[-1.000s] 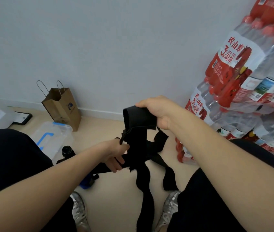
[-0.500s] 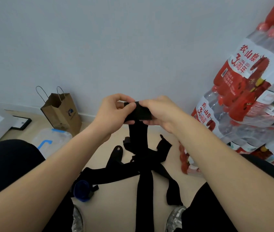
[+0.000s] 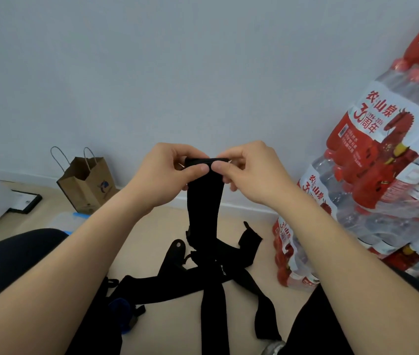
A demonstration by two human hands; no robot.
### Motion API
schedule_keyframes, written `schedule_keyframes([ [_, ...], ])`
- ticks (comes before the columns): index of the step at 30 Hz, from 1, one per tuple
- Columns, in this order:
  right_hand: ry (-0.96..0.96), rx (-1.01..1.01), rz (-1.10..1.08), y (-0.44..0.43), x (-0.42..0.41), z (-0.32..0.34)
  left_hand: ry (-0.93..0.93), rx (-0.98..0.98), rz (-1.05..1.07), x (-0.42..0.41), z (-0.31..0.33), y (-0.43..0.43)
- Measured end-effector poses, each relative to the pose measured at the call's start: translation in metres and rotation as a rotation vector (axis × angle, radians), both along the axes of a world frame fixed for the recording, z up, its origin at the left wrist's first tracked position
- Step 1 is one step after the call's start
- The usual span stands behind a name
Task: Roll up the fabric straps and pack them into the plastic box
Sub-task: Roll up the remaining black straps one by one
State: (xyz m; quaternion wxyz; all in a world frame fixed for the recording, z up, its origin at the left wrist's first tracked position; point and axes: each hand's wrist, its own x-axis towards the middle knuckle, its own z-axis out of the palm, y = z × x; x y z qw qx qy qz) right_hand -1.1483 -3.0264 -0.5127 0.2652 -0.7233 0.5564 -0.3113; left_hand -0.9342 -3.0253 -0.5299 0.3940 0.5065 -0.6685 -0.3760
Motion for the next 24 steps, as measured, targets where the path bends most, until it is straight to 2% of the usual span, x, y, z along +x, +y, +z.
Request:
schedule_keyframes([
  [1, 0.094, -0.075, 0.000, -0.001, 0.000, -0.001, -0.045, -0.015, 0.006, 0.000, 0.000, -0.001],
  [3, 0.139, -0.163, -0.001, -0.001, 0.000, -0.002, -0.066, -0.016, 0.005, 0.001, 0.001, -0.001],
  [6, -0.019, -0.177, 0.016, 0.003, 0.003, -0.001, -0.052, -0.035, -0.007, 0.003, 0.007, 0.000],
  [8, -0.131, -0.163, 0.005, 0.006, 0.008, -0.001, 0.025, -0.030, -0.023, 0.002, 0.009, 0.003],
  [14, -0.248, -0.227, -0.071, 0.010, 0.010, 0.008, 0.342, 0.083, -0.085, 0.000, 0.009, 0.009],
  [19, -0.263, -0.202, -0.033, 0.018, 0.011, 0.009, 0.504, 0.202, -0.121, 0.002, 0.010, 0.009],
  [24, -0.307, 0.058, 0.049, 0.014, 0.001, 0.016, 0.445, 0.170, -0.061, 0.004, 0.009, 0.010],
])
